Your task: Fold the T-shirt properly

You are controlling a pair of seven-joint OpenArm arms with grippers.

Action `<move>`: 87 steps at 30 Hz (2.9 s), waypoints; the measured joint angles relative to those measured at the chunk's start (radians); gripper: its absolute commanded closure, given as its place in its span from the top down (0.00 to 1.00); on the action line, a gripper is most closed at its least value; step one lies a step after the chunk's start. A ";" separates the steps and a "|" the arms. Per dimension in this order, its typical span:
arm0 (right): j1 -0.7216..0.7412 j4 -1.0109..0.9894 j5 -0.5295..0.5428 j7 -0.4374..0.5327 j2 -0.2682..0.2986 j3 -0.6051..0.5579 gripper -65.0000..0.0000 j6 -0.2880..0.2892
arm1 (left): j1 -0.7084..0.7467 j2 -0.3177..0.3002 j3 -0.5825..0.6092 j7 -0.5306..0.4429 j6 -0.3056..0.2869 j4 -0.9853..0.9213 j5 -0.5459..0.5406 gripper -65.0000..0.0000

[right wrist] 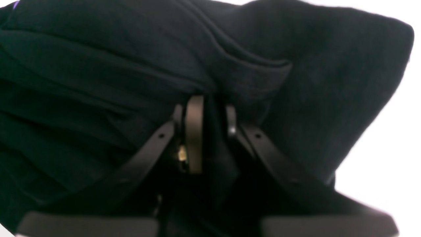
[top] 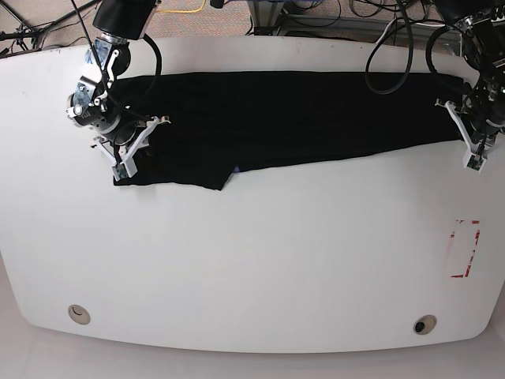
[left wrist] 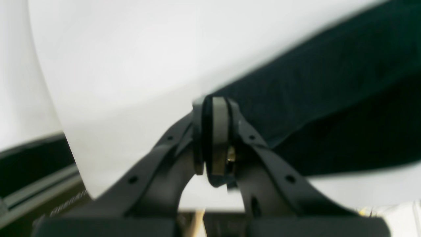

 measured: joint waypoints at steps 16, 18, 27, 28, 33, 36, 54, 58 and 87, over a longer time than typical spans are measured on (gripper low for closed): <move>-0.002 0.000 0.000 0.002 -0.002 0.000 0.13 0.000 | 0.056 -0.027 0.027 -0.007 0.000 -0.041 0.003 0.31; -0.004 0.000 0.000 0.003 -0.003 0.000 0.13 0.000 | 0.056 -0.032 0.026 -0.007 0.000 -0.063 0.006 0.46; -0.014 0.001 0.008 0.011 -0.002 0.000 0.13 -0.002 | 0.032 -0.066 0.020 -0.002 0.002 -0.185 0.009 0.67; -0.016 0.002 0.008 0.011 -0.003 0.000 0.13 -0.003 | 0.024 -0.072 0.018 -0.002 0.002 -0.194 0.007 0.67; -0.018 0.008 0.012 0.010 -0.003 0.000 0.14 -0.003 | -0.023 -0.110 -0.023 0.008 0.003 -0.209 -0.082 0.67; -0.032 0.040 0.001 -0.014 -0.010 0.000 0.14 -0.003 | -0.023 -0.132 -0.043 0.066 0.002 -0.188 -0.218 0.67; -0.093 0.314 -0.052 -0.193 -0.059 -0.004 0.15 -0.005 | -0.015 -0.029 -0.082 0.115 0.003 -0.042 -0.304 0.39; -0.107 0.376 -0.035 -0.194 -0.066 -0.012 0.15 -0.003 | 0.000 0.031 -0.062 0.101 0.003 -0.057 -0.179 0.28; 0.042 0.260 -0.127 -0.214 -0.093 -0.033 0.77 -0.003 | -0.028 0.037 0.000 -0.188 0.003 -0.348 0.073 0.22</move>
